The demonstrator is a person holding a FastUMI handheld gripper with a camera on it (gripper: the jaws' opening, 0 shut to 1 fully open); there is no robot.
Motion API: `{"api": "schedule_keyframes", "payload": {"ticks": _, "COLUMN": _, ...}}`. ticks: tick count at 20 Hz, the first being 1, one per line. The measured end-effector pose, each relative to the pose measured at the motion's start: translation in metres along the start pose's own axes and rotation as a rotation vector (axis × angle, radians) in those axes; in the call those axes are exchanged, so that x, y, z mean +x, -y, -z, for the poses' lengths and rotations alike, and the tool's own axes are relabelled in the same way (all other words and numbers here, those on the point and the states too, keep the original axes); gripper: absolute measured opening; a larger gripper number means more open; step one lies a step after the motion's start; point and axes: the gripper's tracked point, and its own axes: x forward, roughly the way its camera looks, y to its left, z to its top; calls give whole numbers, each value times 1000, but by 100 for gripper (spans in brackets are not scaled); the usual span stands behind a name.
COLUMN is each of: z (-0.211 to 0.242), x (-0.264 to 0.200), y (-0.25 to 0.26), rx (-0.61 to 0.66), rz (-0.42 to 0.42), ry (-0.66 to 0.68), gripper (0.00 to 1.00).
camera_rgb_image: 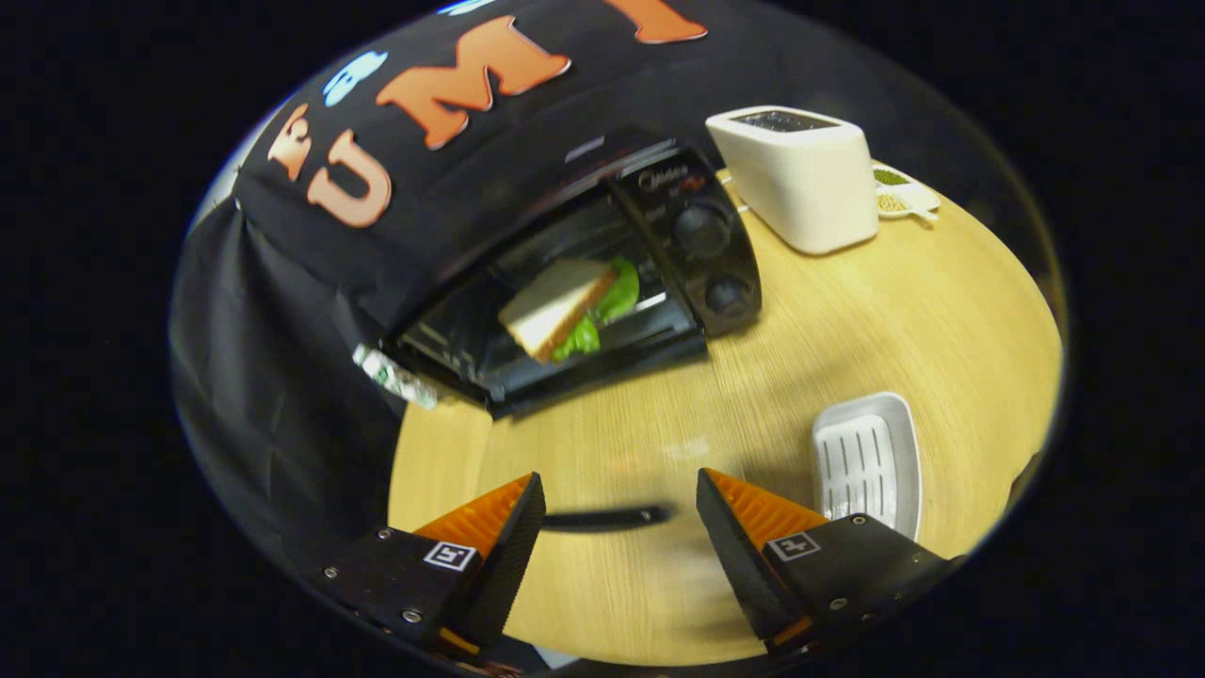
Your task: Open the toaster oven, put the food inside, and close the toaster oven door.
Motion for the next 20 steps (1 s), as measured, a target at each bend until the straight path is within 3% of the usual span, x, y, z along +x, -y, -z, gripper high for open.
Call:
{"api": "schedule_keyframes", "payload": {"ticks": 9, "z": 47, "x": 28, "y": 4, "rx": -238, "rz": 70, "ry": -174, "gripper": 96}}
{"api": "schedule_keyframes", "payload": {"ticks": 16, "z": 35, "x": 43, "y": -18, "rx": -204, "rz": 22, "ry": -199, "gripper": 93}}
{"api": "schedule_keyframes", "payload": {"ticks": 20, "z": 3, "x": 23, "y": -35, "rx": -228, "rz": -10, "ry": -105, "gripper": 94}}
